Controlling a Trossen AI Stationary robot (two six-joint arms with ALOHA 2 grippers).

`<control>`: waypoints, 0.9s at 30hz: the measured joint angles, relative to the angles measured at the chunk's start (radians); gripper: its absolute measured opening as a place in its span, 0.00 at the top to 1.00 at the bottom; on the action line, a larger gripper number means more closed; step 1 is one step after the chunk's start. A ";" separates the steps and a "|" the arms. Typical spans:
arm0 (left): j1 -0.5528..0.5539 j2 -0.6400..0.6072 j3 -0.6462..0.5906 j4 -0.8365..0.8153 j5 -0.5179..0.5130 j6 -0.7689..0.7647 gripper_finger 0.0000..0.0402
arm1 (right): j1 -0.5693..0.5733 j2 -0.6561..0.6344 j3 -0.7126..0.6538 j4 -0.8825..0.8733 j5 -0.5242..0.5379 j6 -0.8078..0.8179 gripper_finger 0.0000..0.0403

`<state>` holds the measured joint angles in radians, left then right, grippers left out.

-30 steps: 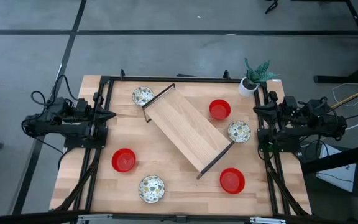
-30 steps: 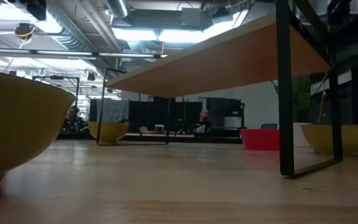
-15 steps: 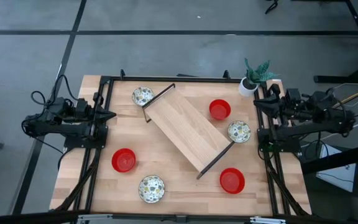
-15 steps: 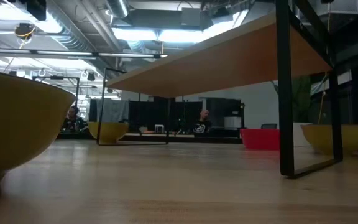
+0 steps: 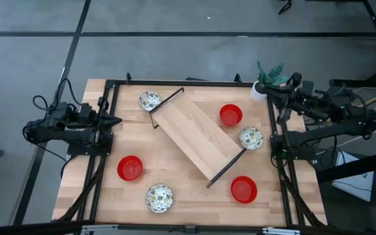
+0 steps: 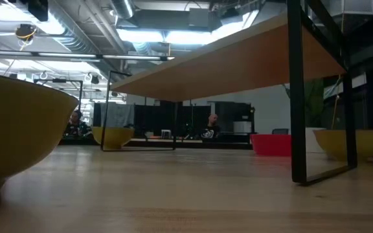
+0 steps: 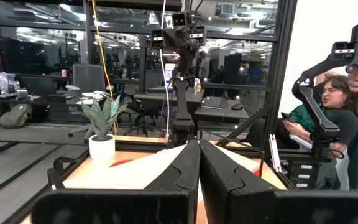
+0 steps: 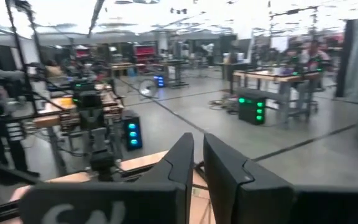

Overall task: Pick & Place Mini bowls
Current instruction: Put the middle white patterned bowl on the shelf

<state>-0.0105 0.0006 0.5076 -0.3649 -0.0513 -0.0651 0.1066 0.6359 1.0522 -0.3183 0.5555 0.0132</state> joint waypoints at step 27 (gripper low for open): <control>0.000 0.000 0.000 0.000 0.000 0.000 0.99 | -0.078 0.156 0.068 0.024 -0.200 -0.049 0.90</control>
<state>-0.0107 0.0008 0.5077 -0.3647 -0.0513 -0.0652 0.0290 0.7919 1.1198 -0.2944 0.3554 -0.0360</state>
